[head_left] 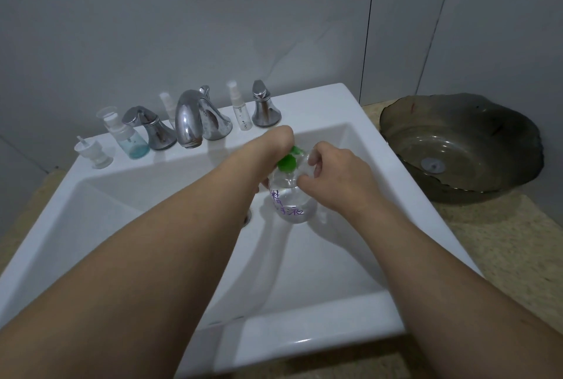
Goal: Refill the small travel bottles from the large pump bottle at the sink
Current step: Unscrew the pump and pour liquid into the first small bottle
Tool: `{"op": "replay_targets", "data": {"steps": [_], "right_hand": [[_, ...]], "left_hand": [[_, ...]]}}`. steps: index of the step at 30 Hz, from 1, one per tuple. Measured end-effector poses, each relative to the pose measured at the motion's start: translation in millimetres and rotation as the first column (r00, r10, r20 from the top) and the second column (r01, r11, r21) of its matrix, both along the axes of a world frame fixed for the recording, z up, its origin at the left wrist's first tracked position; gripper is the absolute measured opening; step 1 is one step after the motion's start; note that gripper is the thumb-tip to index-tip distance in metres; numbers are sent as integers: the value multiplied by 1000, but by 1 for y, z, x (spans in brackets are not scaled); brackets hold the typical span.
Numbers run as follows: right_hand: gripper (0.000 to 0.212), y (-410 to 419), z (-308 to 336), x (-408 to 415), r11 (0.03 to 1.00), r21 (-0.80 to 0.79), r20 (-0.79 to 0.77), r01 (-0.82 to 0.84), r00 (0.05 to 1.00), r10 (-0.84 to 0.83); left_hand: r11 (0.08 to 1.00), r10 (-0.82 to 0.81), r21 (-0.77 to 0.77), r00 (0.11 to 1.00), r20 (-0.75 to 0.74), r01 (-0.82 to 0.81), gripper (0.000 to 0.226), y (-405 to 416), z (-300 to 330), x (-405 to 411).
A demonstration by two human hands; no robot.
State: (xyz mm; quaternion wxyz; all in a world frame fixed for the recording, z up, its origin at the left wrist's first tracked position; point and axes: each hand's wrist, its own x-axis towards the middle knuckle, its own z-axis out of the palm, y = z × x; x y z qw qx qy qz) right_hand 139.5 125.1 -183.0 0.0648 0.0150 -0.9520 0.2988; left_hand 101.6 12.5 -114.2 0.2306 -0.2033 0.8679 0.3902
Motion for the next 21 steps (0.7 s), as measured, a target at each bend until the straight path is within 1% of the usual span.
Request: {"op": "replay_targets", "data": {"steps": [4, 8, 15, 18, 21], "right_hand": [[28, -1, 1, 0, 1000, -16, -31, 5, 1000, -5], [28, -2, 1, 1, 1000, -14, -34, 2, 999, -3], [28, -2, 0, 0, 1000, -16, -16, 0, 1000, 0], [28, -3, 0, 0, 1000, 6, 3, -20, 1000, 20], [29, -1, -2, 1, 1000, 14, 34, -18, 999, 18]], "left_hand": [[999, -28, -26, 998, 60, 30, 39, -5, 3, -4], [997, -59, -40, 996, 69, 62, 41, -8, 3, -5], [999, -36, 14, 999, 0, 36, 36, -3, 3, 0], [1000, -6, 22, 1000, 9, 6, 36, -3, -2, 2], [999, 20, 39, 1000, 19, -21, 28, 2, 0, 6]]}}
